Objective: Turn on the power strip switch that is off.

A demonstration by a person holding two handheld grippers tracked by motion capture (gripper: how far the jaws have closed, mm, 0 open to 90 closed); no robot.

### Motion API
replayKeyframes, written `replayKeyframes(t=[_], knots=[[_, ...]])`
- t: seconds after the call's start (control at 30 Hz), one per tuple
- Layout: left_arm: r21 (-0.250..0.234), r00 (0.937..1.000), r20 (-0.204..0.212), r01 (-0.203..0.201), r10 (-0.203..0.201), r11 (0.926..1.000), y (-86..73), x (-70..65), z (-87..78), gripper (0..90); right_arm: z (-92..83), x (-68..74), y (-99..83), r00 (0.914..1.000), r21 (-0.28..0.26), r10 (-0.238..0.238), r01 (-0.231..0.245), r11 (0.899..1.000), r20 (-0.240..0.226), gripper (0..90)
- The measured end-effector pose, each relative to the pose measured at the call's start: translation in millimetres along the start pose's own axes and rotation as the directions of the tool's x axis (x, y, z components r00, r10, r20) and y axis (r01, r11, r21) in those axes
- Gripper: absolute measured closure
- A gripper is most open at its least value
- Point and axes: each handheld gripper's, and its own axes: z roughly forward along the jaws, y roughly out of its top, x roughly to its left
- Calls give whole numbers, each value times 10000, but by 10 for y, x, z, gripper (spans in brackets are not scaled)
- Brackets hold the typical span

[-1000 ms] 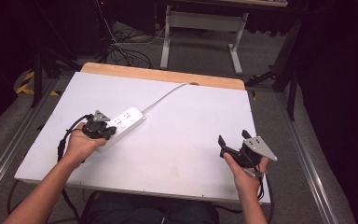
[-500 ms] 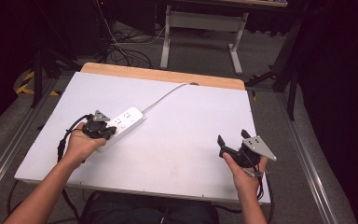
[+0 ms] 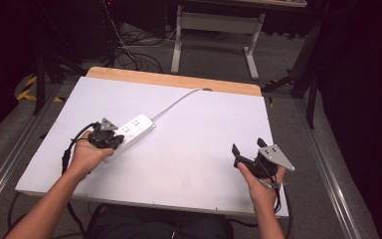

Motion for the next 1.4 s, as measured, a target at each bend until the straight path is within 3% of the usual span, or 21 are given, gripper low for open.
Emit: replayKeyframes(t=[0.33, 0.47, 0.93, 1.13, 1.4], knots=[[-61, 9999, 105, 83, -82, 9999, -1, 20, -13, 900, 40, 20, 4, 9999, 50, -78, 78, 10000, -86, 97], [-137, 9999, -114, 73, -75, 9999, -6, -7, -7, 900, 51, 23, 8, 9999, 48, -67, 68, 10000, -113, 98], [-255, 9998, -108, 163, -165, 9995, -8, 5, -10, 900, 62, 24, 6, 9999, 69, -46, 47, 10000, -129, 98], [-383, 9989, -30, 459, -460, 9982, -18, 46, -21, 900, 57, 23, 8, 9999, 44, -58, 58, 10000, -122, 104], [-1015, 9983, -207, 524, -548, 9935, -5, 84, -86, 900, 61, 22, 9, 9999, 38, -37, 38, 10000, -139, 104]])
